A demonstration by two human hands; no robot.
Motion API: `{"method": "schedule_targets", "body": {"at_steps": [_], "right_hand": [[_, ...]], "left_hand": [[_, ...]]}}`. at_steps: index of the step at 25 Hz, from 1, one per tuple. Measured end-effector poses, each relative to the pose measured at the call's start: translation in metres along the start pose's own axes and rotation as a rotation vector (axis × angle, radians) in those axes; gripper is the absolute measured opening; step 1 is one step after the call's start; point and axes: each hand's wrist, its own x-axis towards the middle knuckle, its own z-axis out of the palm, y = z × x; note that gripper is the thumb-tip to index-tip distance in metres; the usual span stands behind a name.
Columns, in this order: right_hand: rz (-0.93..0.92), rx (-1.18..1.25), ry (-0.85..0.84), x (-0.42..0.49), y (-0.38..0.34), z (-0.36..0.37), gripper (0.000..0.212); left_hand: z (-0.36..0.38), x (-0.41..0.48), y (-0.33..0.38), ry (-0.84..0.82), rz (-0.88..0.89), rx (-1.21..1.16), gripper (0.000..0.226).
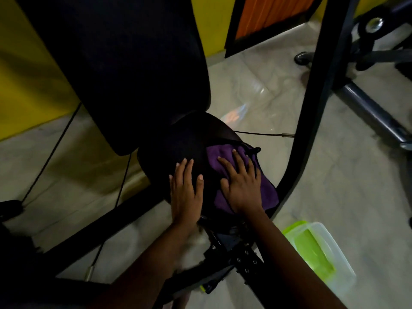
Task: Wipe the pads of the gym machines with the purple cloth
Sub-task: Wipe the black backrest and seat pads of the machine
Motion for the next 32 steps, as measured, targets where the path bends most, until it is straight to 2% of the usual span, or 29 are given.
{"method": "schedule_targets", "body": {"at_steps": [3, 8, 11, 13, 17, 22, 24, 29, 32], "right_hand": [[0.185, 0.108, -0.052, 0.035, 0.014, -0.010, 0.070], [0.016, 0.177, 0.094, -0.017, 0.037, -0.001, 0.059], [0.166, 0.310, -0.012, 0.008, 0.060, -0.004, 0.068], [0.132, 0.389, -0.141, 0.043, 0.073, -0.006, 0.075], [-0.033, 0.528, -0.333, 0.112, 0.081, 0.003, 0.063], [-0.174, 0.548, -0.465, 0.203, 0.053, 0.021, 0.070], [-0.207, 0.554, -0.502, 0.230, 0.039, 0.028, 0.066], [-0.207, 0.632, -0.469, 0.230, 0.038, 0.028, 0.054], [-0.103, 0.703, -0.397, 0.192, 0.057, 0.020, 0.053]], "left_hand": [[0.006, 0.019, -0.008, -0.040, 0.138, 0.133, 0.068], [0.015, 0.066, -0.006, -0.099, 0.271, 0.321, 0.069], [0.030, 0.093, 0.003, -0.206, 0.289, 0.478, 0.077], [0.040, 0.096, 0.002, -0.187, 0.290, 0.586, 0.074], [0.043, 0.094, -0.003, -0.128, 0.317, 0.595, 0.064], [0.043, 0.096, -0.004, -0.121, 0.344, 0.571, 0.062], [0.044, 0.097, -0.005, -0.112, 0.354, 0.555, 0.060], [0.044, 0.097, -0.005, -0.108, 0.355, 0.562, 0.059], [0.043, 0.098, -0.003, -0.112, 0.355, 0.584, 0.060]]}}
